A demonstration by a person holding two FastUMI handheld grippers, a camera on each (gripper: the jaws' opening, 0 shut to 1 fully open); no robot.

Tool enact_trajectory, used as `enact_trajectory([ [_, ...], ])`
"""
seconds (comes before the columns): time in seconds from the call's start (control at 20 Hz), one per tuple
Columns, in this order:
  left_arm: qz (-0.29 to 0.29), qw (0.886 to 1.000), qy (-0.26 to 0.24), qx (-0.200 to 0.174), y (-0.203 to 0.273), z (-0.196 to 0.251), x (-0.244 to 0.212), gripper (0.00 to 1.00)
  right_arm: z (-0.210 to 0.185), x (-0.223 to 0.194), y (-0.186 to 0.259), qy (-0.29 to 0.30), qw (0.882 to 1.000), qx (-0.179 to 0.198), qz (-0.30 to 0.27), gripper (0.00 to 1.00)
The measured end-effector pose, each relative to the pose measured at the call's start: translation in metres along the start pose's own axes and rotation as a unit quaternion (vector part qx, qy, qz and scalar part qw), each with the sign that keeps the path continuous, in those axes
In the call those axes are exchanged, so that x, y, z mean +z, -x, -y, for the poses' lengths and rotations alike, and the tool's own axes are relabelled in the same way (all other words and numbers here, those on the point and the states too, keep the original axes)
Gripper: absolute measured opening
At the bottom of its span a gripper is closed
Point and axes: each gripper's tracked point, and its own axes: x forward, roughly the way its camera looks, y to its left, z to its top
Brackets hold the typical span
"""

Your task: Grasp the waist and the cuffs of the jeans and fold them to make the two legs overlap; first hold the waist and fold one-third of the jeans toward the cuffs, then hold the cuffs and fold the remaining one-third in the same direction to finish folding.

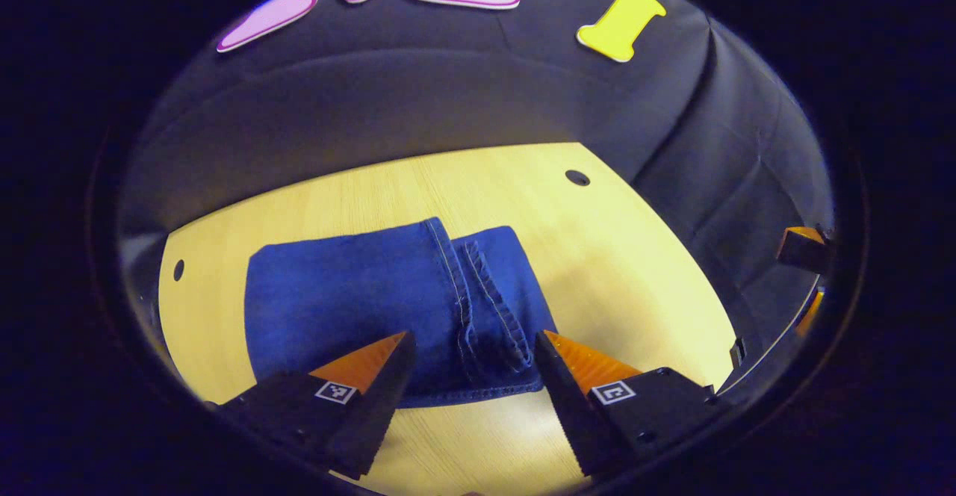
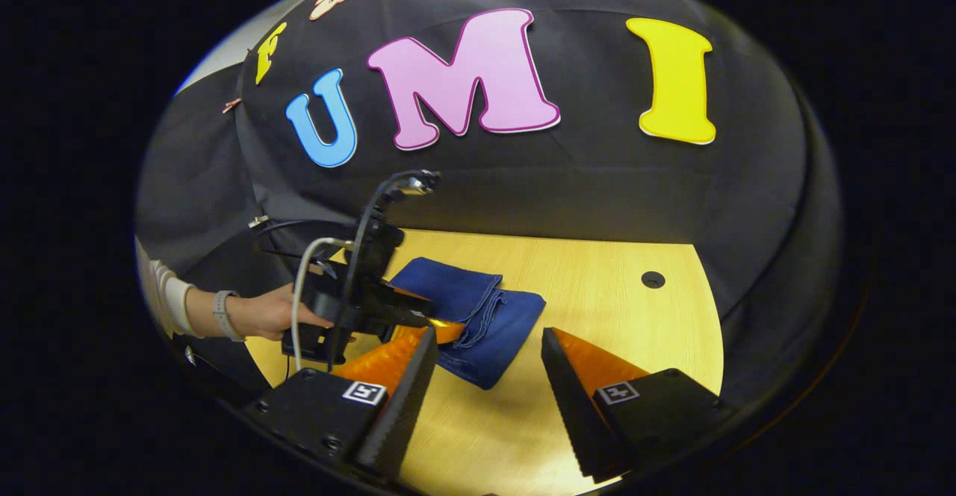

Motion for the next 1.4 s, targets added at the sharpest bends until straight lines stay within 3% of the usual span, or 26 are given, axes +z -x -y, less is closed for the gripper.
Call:
enact_trajectory([
  [0.05,0.028,1.0,0.0,-0.004,0.019,0.008,0.005,0.98,-0.001,0.001,0.004,0.007,1.0,-0.006,0.007,0.97],
  [0.15,0.086,0.996,-0.004,-0.009,0.069,0.018,0.014,0.97,-0.01,0.004,0.018,0.032,0.999,-0.017,0.022,0.97],
  [0.3,0.167,0.986,-0.003,0.019,0.149,0.018,0.015,0.97,-0.033,0.023,0.051,0.05,0.996,-0.035,0.07,0.98],
  [0.45,0.227,0.971,0.014,0.071,0.234,0.014,-0.008,0.97,-0.049,0.045,0.093,0.072,0.986,-0.085,0.12,0.98],
  [0.7,0.3,0.936,0.047,0.178,0.359,-0.004,-0.074,0.97,-0.085,0.062,0.186,0.069,0.967,-0.136,0.202,0.98],
  [0.85,0.34,0.915,0.043,0.211,0.407,-0.001,-0.08,0.96,-0.1,0.074,0.235,0.08,0.952,-0.169,0.243,0.97],
  [1.1,0.395,0.891,0.048,0.218,0.461,0.02,-0.072,0.96,-0.125,0.088,0.275,0.072,0.941,-0.165,0.285,0.97],
  [1.4,0.413,0.886,0.018,0.209,0.475,0.049,-0.052,0.93,-0.119,0.101,0.299,0.068,0.929,-0.177,0.318,0.97],
])
